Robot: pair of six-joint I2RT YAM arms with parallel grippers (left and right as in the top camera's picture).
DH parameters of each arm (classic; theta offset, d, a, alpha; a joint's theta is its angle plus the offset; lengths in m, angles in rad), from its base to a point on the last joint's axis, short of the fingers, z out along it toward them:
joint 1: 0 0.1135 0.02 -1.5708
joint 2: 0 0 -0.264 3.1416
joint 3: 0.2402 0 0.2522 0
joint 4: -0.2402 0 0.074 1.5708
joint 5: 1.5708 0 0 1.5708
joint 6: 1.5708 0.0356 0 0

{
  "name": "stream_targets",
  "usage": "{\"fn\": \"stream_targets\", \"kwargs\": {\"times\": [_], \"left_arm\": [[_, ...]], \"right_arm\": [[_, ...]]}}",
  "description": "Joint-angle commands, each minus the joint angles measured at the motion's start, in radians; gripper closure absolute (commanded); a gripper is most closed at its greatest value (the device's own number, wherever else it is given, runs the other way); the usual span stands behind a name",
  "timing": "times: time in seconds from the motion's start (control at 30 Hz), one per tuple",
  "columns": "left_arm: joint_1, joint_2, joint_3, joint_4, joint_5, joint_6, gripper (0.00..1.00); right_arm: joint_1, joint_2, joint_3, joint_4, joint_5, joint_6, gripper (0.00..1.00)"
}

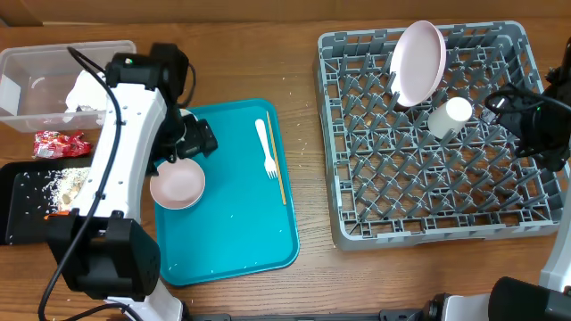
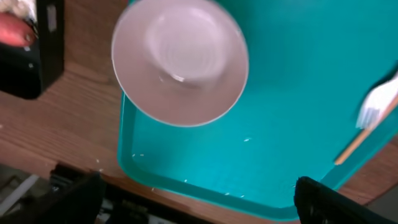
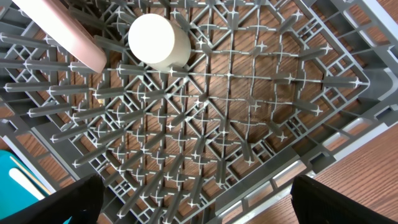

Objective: Sort waste into correct bins and load items into the dishwasher rack

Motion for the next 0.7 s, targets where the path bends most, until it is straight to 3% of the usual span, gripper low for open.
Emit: {"fn": "stream_targets", "kwargs": {"times": [0.0, 0.27, 0.53, 0.67], "left_arm": [[-0.044, -0.001, -0.120, 0.034, -0.006, 0.008, 0.00], [-0.084, -0.001, -0.288, 0.187, 0.025, 0.005, 0.00], [-0.075, -0.025, -0.144, 0.110, 0.026, 0.014, 0.00], [0.003, -0.077, -0.010, 0.018, -0.154, -0.182, 0.00]], "right_arm": [[0.002, -0.008, -0.001, 0.004, -0.009, 0.002, 0.00], [0.002, -0.008, 0.000, 0.004, -0.009, 0.002, 0.00], [0.002, -0.008, -0.001, 0.004, -0.009, 0.002, 0.00], [0.002, -0.008, -0.001, 0.004, -0.009, 0.002, 0.00]]}}
